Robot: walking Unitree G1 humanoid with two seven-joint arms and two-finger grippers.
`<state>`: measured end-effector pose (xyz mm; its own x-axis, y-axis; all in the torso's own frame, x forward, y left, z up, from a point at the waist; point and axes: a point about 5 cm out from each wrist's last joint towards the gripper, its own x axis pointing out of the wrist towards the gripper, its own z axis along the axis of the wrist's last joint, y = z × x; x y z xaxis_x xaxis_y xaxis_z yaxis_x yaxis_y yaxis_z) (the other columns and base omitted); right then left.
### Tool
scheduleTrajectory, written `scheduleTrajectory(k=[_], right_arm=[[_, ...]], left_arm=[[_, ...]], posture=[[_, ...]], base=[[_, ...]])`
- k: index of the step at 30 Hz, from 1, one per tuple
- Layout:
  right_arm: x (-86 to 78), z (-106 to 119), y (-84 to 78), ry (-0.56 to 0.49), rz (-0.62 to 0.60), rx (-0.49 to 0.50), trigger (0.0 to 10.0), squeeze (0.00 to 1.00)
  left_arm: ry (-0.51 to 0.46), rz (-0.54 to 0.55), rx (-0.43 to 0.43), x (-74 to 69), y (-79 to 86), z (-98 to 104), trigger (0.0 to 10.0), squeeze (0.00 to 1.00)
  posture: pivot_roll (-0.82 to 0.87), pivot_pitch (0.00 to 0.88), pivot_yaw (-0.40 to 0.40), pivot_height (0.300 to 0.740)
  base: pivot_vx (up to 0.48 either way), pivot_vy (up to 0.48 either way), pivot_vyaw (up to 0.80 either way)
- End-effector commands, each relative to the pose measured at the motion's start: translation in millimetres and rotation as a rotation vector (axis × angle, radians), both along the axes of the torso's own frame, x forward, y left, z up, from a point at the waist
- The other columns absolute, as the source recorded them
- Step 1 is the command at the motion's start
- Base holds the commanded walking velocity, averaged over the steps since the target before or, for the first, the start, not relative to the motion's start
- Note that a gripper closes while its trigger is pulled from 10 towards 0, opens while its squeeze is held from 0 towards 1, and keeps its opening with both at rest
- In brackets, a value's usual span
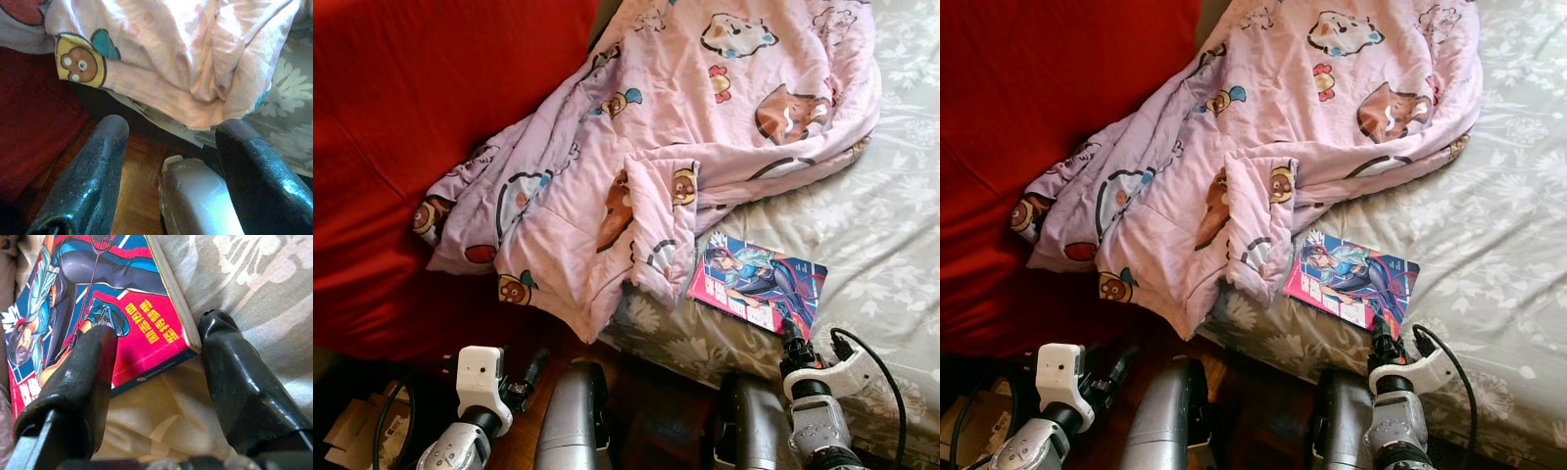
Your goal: Clean up the room
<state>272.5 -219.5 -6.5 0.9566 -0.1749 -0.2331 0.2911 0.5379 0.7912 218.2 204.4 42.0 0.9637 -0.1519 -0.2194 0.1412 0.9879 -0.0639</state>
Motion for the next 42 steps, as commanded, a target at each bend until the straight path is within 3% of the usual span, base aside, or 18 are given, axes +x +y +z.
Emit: scheduleTrajectory(k=[1, 10, 11, 12, 13, 33, 38, 42], right_arm=[[-7.3, -11.0, 14.3, 0.034, 0.027, 0.063, 10.0, 0.0], [-7.4, -10.9, 12.7, 0.015, -0.002, 0.113, 10.0, 0.0], [-7.1, -10.4, 12.6, 0.01, 0.001, 0.114, 4.5, 0.0], [-6.8, -10.0, 12.6, 0.004, 0.005, 0.115, 4.5, 0.0], [-6.3, -9.4, 12.2, -0.001, 0.004, 0.118, 0.0, 0.0], [-5.8, -8.8, 11.4, -0.001, 0.001, 0.114, 0.0, 0.0], [-9.5, -10.6, 4.3, 0.026, -0.05, 0.086, 0.0, 0.0], [-24.3, -18.3, -10.2, 0.087, -0.168, 0.053, 0.0, 0.0]], left_arm=[[0.04, 0.003, 0.035, -8.6, 6.4, -4.9, 10.0, 0.0], [0.052, -0.006, 0.045, -11.2, 6.6, -6.7, 10.0, 0.0], [0.055, -0.01, 0.046, -11.5, 6.0, -7.3, 10.0, 0.0], [0.057, -0.014, 0.047, -11.8, 5.3, -7.8, 10.0, 0.0], [0.058, -0.016, 0.047, -11.6, 4.7, -8.1, 10.0, 0.0], [0.059, -0.027, 0.044, -6.8, 0.0, -10.1, 10.0, 0.0], [0.054, -0.022, 0.041, -2.8, -1.2, -11.0, 10.0, 0.0], [0.044, -0.013, 0.036, 2.1, -2.1, -11.3, 10.0, 0.0]], posture=[[0.26, 0.315, 0.137, 0.59], [0.27, 0.318, 0.14, 0.59], [0.26, 0.319, 0.141, 0.59], [0.26, 0.319, 0.141, 0.59], [0.26, 0.319, 0.141, 0.59], [0.25, 0.31, 0.135, 0.59], [0.24, 0.294, 0.125, 0.59], [0.22, 0.274, 0.112, 0.59]], base=[[0.0, 0.0, 0.0], [0.0, 0.0, 0.0], [0.0, 0.0, 0.0], [0.0, 0.0, 0.0], [0.0, 0.0, 0.0], [0.0, 0.0, 0.0], [0.0, 0.0, 0.0], [0.0, 0.0, 0.0]])
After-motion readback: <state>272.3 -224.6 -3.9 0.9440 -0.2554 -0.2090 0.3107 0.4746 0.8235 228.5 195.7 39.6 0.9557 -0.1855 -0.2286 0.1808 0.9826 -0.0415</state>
